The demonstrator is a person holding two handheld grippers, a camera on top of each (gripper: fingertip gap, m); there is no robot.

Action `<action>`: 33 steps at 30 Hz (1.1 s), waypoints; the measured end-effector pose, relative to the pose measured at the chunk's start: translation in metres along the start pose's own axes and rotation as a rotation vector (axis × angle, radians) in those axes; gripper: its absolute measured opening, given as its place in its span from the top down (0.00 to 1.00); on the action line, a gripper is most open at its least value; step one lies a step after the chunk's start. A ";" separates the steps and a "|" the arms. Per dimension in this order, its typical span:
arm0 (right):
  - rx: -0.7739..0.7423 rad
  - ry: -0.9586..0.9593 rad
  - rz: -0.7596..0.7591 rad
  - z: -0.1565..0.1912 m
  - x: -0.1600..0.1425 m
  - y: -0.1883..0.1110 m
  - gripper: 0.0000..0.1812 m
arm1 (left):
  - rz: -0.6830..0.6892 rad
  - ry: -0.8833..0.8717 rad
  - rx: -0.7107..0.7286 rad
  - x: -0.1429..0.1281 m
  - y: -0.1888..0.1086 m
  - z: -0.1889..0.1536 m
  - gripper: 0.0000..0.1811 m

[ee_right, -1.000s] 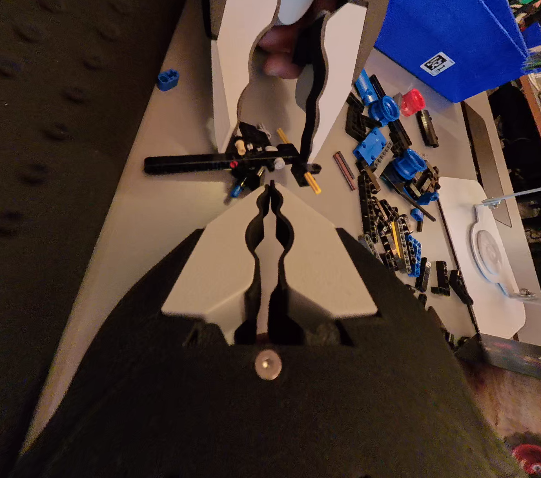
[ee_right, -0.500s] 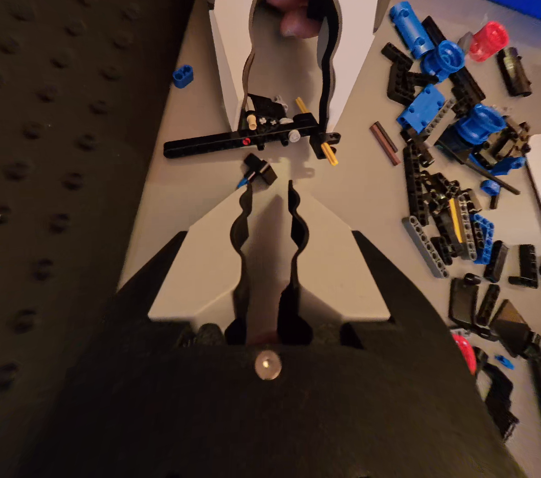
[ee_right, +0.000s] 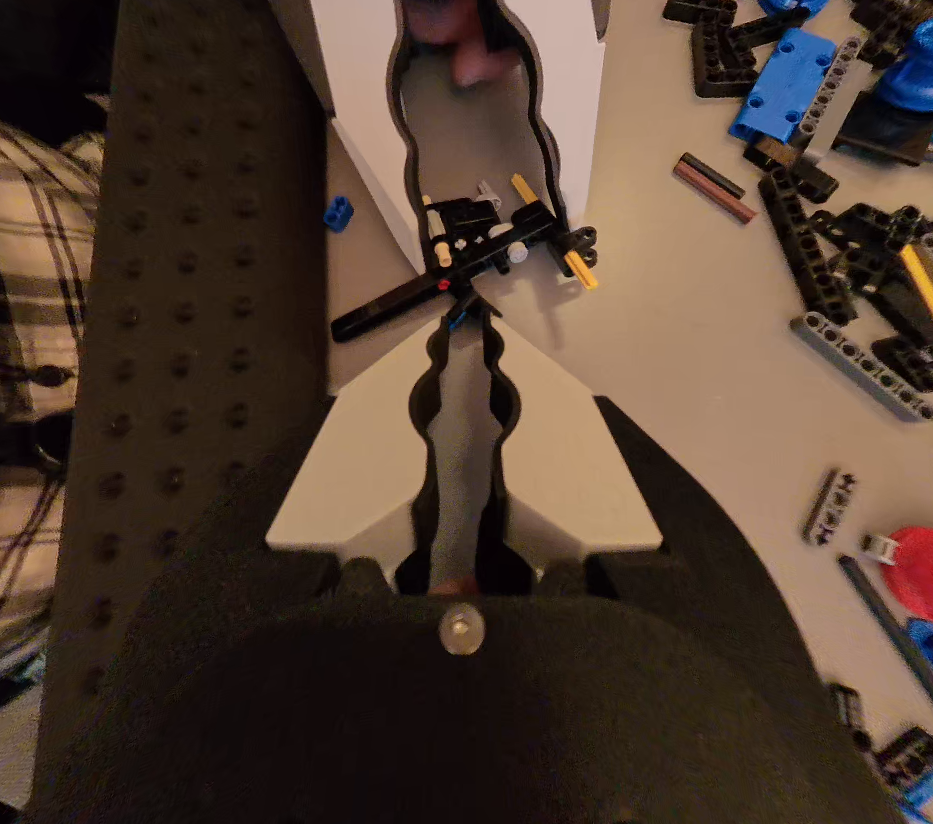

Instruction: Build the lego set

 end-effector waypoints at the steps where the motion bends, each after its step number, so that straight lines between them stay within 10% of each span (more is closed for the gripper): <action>1: -0.008 0.023 0.014 0.000 -0.001 0.003 0.94 | 0.001 -0.001 0.001 0.000 0.000 0.000 0.70; 23: -0.057 0.118 0.089 0.010 0.003 0.014 0.96 | 0.003 -0.021 -0.014 -0.002 -0.001 0.001 0.70; 33: -0.167 -0.340 0.042 0.012 0.000 0.002 0.98 | -0.017 -0.032 -0.029 -0.002 -0.004 0.003 0.70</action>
Point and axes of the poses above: each gripper's, where its closed fingertips meet, y out along the fingers, x out of its top, z = x × y across the jaws, the point moved 8 cm from there along -y, back along the fingers, and after that the axes turned 7 degrees about -x, right-handed, at the moved point
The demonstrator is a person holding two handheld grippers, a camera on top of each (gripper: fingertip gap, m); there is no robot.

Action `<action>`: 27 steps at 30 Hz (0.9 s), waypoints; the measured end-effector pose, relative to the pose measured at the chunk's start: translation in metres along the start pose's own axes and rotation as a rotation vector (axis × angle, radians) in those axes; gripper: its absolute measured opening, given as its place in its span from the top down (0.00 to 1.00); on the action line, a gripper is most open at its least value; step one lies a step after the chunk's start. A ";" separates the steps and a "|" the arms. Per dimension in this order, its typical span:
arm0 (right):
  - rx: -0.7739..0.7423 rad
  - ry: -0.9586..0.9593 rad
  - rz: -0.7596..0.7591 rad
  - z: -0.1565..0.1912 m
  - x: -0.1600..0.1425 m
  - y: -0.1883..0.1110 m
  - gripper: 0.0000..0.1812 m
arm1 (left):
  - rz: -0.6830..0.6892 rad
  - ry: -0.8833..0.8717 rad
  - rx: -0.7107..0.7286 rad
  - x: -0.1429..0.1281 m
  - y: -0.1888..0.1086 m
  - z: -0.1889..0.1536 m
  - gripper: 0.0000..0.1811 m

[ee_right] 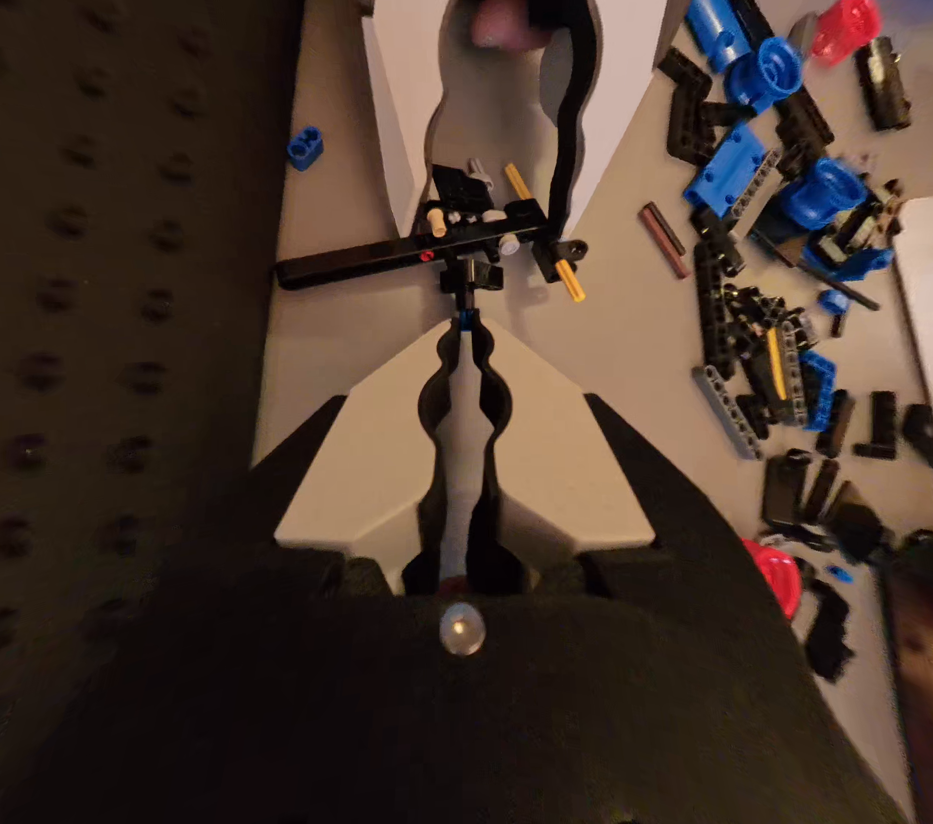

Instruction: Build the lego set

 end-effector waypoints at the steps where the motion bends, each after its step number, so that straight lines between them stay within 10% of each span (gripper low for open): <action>1: -0.018 -0.046 0.007 0.001 -0.001 0.000 0.98 | -0.001 -0.005 -0.001 0.000 0.000 0.000 0.70; 14: -0.273 -0.462 -0.005 0.018 -0.002 0.001 0.98 | -0.007 -0.083 -0.064 0.000 0.001 0.004 0.70; 27: -0.281 -0.453 -0.011 0.022 -0.001 0.002 0.97 | -0.008 -0.113 -0.085 0.002 0.003 0.006 0.70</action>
Point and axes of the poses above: each gripper's, where its closed fingertips meet, y out along the fingers, x out of its top, z = x × y across the jaws, the point moved 8 cm from there along -y, back along the fingers, and after that the axes turned 7 degrees about -x, right-handed, at the moved point
